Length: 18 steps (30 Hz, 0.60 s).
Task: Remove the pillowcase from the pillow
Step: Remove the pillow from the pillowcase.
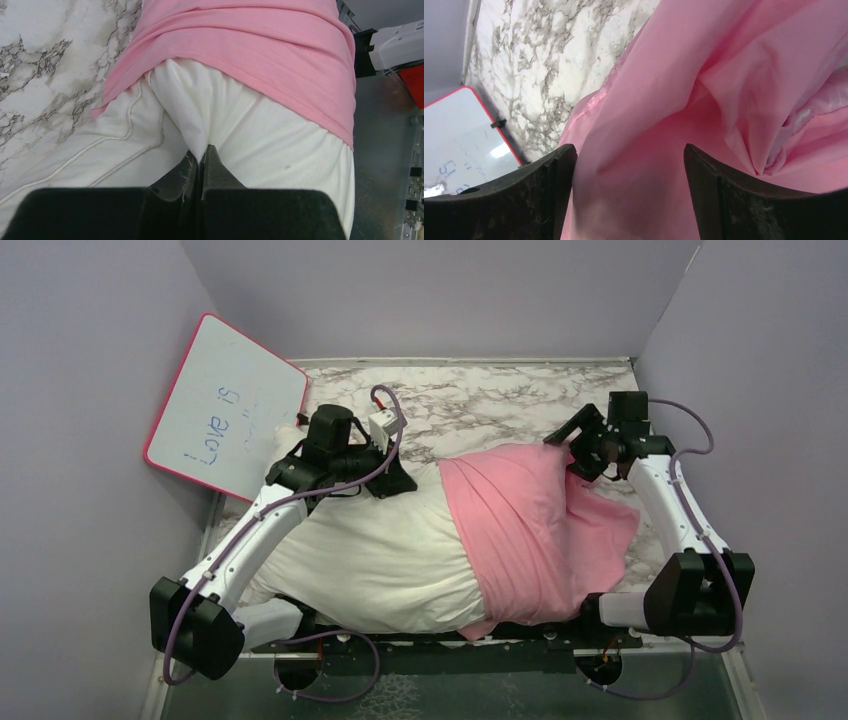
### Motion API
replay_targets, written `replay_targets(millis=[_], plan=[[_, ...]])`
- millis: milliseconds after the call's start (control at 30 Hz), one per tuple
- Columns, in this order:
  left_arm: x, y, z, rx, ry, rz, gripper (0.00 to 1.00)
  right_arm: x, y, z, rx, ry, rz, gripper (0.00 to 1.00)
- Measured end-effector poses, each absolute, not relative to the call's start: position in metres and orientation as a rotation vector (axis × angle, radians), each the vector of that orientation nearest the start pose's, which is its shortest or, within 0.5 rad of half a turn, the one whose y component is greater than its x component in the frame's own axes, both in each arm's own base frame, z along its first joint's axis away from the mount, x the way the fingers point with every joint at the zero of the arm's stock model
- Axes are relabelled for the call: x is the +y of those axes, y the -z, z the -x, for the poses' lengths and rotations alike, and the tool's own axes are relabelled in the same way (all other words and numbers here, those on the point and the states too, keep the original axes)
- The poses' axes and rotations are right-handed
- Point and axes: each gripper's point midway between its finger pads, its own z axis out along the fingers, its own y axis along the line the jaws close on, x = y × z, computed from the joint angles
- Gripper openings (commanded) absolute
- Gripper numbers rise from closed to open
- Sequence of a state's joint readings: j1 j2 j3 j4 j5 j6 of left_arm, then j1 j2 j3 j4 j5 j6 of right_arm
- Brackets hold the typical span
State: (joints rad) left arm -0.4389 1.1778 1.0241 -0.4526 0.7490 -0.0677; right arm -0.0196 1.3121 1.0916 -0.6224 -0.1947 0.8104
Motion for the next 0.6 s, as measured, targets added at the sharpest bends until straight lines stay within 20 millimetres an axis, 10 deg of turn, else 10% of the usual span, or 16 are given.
replay_targets(millis=[300,600], plan=[[-0.242,-0.233,-0.227,2.028,1.106,-0.818,0.0,0.033,-0.17,-0.35,2.213,-0.442,-1.131,0.06],[-0.241,-0.233,-0.226,2.028,1.106,-0.808,0.0,-0.011,-0.214,-0.358,2.025,-0.241,-1.145,0.0]])
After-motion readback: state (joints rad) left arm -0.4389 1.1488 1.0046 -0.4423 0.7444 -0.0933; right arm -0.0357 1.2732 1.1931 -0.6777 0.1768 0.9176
